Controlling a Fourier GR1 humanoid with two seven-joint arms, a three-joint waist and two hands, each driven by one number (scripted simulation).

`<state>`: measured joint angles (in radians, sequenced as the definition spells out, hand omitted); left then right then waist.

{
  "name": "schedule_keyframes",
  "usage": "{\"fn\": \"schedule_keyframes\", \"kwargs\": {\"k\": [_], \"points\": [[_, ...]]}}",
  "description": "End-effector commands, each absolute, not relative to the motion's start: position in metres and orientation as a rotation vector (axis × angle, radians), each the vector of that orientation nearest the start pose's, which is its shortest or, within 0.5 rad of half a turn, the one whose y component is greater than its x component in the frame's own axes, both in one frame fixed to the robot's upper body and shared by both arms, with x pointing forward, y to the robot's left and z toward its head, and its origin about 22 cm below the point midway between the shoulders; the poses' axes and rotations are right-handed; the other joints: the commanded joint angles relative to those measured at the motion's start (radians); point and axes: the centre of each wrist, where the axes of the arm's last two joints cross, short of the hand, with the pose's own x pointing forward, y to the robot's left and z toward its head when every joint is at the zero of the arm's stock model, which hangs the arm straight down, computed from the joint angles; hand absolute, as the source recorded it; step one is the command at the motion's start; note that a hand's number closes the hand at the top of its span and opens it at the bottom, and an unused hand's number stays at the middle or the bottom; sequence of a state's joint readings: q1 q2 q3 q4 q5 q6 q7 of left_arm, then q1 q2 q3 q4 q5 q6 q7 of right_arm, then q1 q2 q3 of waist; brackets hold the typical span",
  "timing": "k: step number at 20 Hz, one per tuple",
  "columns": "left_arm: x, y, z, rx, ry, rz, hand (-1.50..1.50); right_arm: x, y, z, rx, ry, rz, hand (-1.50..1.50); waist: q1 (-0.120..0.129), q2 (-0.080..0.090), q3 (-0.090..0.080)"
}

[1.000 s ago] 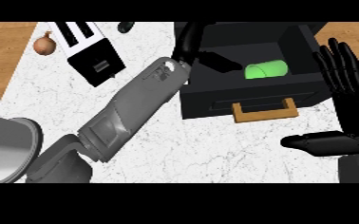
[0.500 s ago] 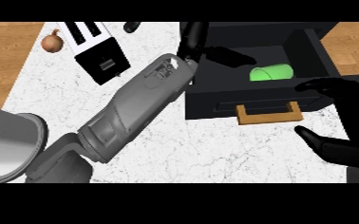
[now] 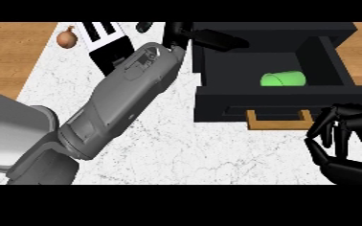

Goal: Pick up the cup, place it into the drawer and close the drawer

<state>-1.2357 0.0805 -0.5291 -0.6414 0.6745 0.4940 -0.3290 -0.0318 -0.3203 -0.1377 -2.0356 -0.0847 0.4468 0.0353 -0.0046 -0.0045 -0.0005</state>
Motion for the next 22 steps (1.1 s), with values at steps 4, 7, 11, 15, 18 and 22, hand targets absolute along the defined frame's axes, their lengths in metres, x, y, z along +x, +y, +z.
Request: {"fn": "schedule_keyframes", "kwargs": {"k": [4, 7, 11, 15, 18, 22], "points": [[0.425, 0.077, 0.168, -0.131, -1.933, -0.12, -1.5, 0.226, -0.267, 0.132, -0.172, -1.871, 0.747, 1.5, 0.023, 0.001, 0.0], [0.414, 0.106, 0.15, -0.127, -1.945, -0.081, -1.5, 0.23, -0.269, 0.116, -0.223, -1.85, 0.719, 1.5, 0.027, 0.0, 0.0], [0.405, 0.13, 0.157, -0.136, -1.932, -0.043, -1.5, 0.241, -0.245, 0.101, -0.273, -1.842, 0.824, 1.5, 0.026, 0.001, 0.001], [0.388, 0.154, 0.149, -0.178, -1.901, -0.043, -1.5, 0.261, -0.235, 0.096, -0.391, -1.786, 0.986, 1.5, 0.045, -0.001, 0.0], [0.388, 0.165, 0.136, -0.142, -1.927, -0.031, -1.5, 0.282, -0.24, 0.076, -0.484, -1.702, 1.132, 1.5, 0.043, 0.008, 0.001], [0.38, 0.206, 0.123, -0.13, -1.9, -0.016, -1.5, 0.294, -0.211, 0.052, -0.588, -1.674, 1.263, 1.5, 0.038, 0.009, 0.001]]}}
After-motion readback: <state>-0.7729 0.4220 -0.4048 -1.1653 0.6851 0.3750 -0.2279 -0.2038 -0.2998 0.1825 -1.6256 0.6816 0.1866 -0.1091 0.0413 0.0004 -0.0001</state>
